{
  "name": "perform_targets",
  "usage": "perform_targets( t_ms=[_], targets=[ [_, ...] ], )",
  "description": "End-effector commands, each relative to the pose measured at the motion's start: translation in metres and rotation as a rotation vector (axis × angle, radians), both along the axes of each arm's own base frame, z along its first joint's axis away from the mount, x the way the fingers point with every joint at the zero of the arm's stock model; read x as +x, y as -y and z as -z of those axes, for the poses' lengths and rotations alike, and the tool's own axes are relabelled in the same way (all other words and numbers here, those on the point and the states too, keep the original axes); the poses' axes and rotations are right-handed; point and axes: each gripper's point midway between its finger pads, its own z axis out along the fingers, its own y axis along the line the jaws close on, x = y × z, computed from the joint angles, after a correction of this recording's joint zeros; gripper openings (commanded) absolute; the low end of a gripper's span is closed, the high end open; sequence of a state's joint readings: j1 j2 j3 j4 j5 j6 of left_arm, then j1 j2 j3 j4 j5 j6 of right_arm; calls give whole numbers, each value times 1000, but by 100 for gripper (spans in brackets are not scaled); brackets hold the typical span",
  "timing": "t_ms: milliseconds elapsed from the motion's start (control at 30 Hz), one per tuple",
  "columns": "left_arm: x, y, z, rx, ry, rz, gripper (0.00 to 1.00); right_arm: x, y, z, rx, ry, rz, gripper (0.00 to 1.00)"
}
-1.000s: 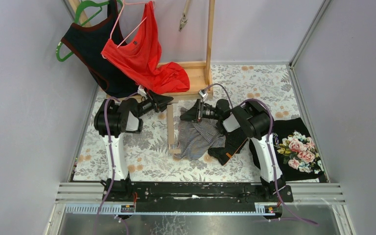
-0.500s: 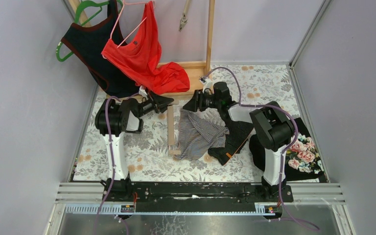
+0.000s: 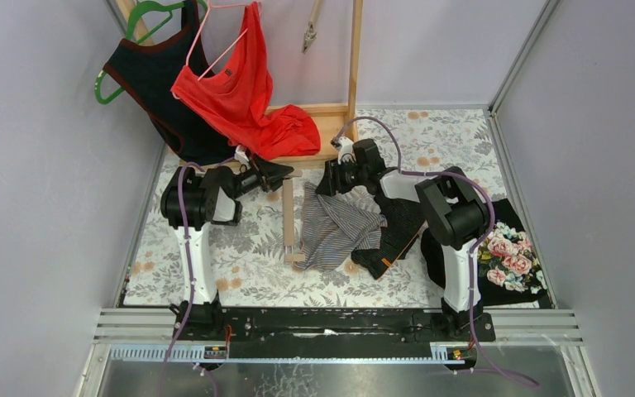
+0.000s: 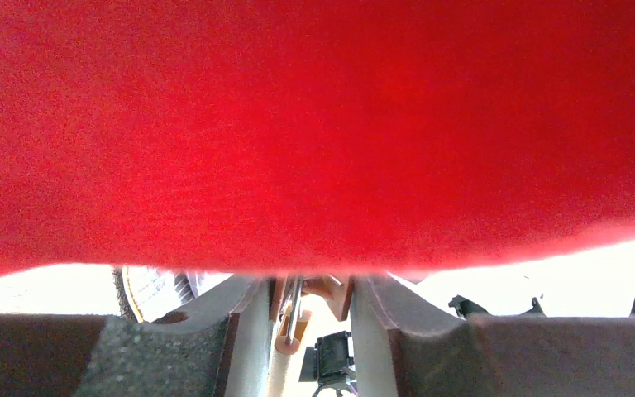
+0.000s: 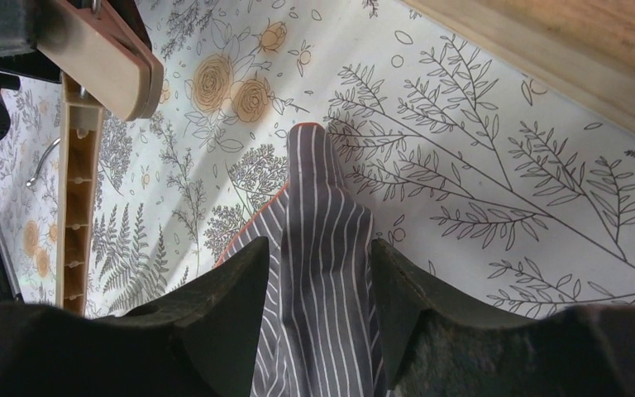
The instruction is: Clip the underwear to the hanger
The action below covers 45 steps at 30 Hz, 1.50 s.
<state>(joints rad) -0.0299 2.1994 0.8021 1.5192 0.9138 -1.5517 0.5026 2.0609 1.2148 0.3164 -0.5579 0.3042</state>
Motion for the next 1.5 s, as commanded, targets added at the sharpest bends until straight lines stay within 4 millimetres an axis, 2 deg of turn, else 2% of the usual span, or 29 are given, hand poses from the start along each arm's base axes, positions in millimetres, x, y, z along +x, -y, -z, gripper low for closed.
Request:
perform_targets(
  t_ms=[0, 1133, 1267, 1467],
  targets=[
    [-3, -2, -9, -4, 67, 13, 0, 18, -9, -20, 23, 72, -16, 56],
    [-4, -1, -3, -5, 47, 19, 0, 26, -37, -6, 58, -4, -62, 52],
    [-4, -1, -3, -5, 48, 21, 14, 26, -38, -5, 54, -7, -64, 52],
    [-4, -1, -4, -5, 48, 23, 24, 24, -39, -1, 49, -13, -66, 52]
  ],
)
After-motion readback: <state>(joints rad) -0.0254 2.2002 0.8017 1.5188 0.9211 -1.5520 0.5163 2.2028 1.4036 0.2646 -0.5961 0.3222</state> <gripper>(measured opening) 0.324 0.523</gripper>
